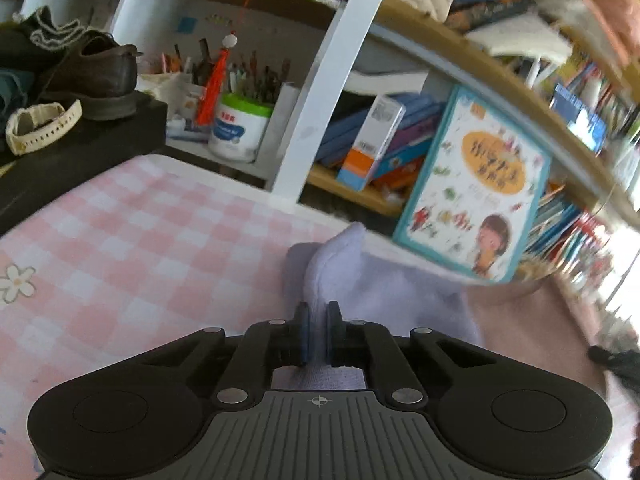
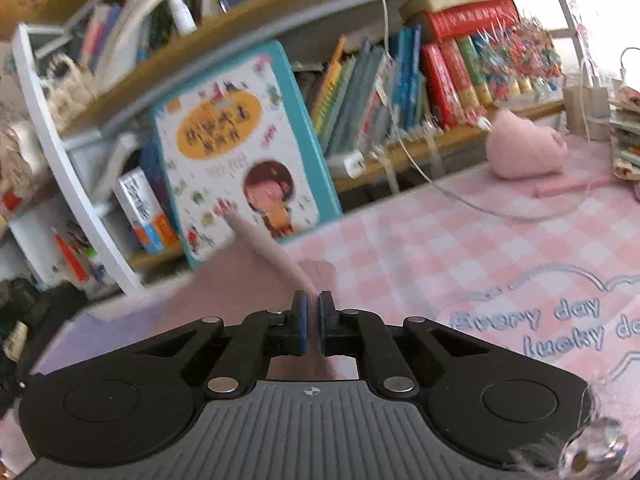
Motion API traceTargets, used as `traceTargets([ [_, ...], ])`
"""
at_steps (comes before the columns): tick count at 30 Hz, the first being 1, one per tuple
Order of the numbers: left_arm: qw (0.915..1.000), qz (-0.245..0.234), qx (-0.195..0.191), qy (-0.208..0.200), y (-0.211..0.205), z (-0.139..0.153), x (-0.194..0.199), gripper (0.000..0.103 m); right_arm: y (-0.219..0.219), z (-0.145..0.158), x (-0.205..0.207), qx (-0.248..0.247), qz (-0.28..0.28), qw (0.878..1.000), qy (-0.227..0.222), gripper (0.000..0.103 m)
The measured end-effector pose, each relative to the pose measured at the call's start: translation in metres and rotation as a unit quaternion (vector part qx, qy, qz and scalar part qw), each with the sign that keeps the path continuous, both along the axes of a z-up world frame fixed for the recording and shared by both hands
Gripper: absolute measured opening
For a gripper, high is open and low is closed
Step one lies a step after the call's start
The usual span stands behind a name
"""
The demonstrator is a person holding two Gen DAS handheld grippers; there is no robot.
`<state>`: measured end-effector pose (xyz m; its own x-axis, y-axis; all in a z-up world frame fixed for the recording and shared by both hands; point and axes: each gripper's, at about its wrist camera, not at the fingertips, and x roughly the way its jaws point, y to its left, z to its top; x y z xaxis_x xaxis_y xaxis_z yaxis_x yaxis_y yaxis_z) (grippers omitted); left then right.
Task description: Fold clothes
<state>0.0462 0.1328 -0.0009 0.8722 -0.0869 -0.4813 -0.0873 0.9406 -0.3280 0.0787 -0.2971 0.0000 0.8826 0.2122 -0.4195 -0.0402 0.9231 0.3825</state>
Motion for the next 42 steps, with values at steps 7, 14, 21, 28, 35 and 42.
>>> traceTargets([
  [7,0.9992,0.003,0.036,0.017,-0.005,-0.005,0.005,0.015,0.005,-0.010,0.014,-0.029,0.001,0.999,0.040,0.007],
  [14,0.9945,-0.006,0.104,-0.006,-0.014,0.022,0.023,0.073,0.017,0.009,0.017,-0.101,0.047,0.994,0.004,0.046],
  [21,0.9861,-0.020,0.165,-0.001,-0.025,0.036,0.049,0.072,0.035,0.010,0.053,-0.184,0.096,0.978,0.001,0.044],
  [28,0.9851,-0.033,0.161,0.053,-0.032,0.015,0.083,0.021,0.023,-0.010,0.070,-0.114,0.104,0.988,0.022,0.008],
  [35,0.9941,-0.004,0.094,0.054,-0.019,0.007,0.081,0.006,0.014,0.002,0.059,-0.072,0.092,0.993,-0.009,0.007],
  [42,0.9920,0.001,0.102,0.075,-0.020,0.000,0.091,0.013,0.021,-0.013,0.072,-0.099,0.093,0.990,0.028,0.009],
])
